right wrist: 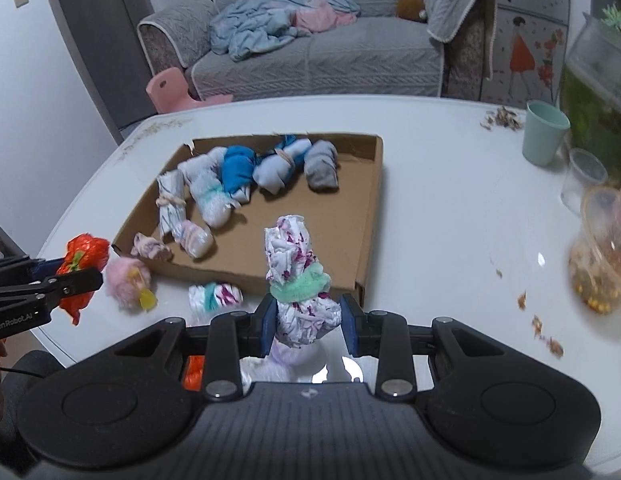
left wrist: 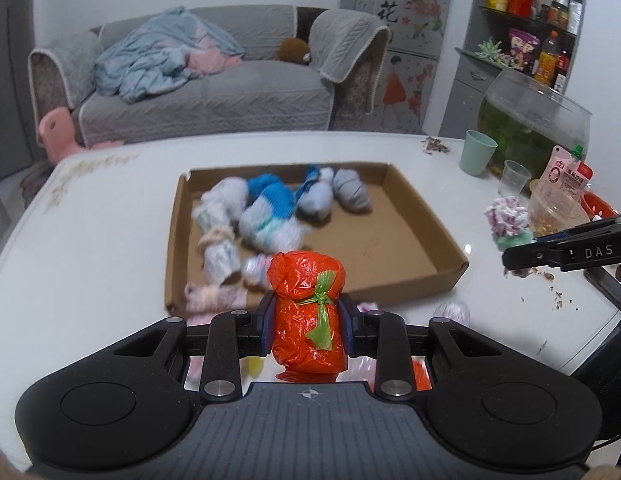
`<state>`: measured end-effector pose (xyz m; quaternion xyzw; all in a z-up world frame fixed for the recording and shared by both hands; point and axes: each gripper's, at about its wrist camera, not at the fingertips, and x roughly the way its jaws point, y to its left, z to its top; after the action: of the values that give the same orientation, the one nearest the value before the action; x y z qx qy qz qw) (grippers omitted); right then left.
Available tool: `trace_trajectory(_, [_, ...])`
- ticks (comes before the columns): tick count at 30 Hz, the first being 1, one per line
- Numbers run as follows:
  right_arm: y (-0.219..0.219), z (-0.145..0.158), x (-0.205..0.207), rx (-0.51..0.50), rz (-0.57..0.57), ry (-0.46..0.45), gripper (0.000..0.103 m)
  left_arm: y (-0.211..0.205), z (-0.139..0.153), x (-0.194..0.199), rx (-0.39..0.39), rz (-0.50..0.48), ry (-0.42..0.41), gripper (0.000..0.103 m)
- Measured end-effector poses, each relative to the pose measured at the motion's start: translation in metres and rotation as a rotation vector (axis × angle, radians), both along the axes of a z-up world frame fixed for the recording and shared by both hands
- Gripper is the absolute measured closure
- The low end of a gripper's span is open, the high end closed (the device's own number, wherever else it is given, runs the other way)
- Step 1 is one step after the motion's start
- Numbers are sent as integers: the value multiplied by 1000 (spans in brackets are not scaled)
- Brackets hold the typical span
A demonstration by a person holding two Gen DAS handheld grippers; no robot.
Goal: Organize objects
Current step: 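Carry the orange bag and floral bundle into the tray with both tools and release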
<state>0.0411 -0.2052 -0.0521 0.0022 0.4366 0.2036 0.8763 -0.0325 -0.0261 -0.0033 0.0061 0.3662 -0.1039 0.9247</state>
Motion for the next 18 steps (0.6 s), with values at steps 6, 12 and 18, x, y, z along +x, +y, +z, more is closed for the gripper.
trace_trajectory(6, [6,10,22,11,27,-32,73,-17,9,34,19,-54,-17,65])
trace_trajectory(12, [6,11,67,5,48,-51,73,-50,7,87,44,-129,-23,65])
trace_trajectory(18, [14,-5,105,-24,104,-41,73,-79,-24,145,67,-183,26,65])
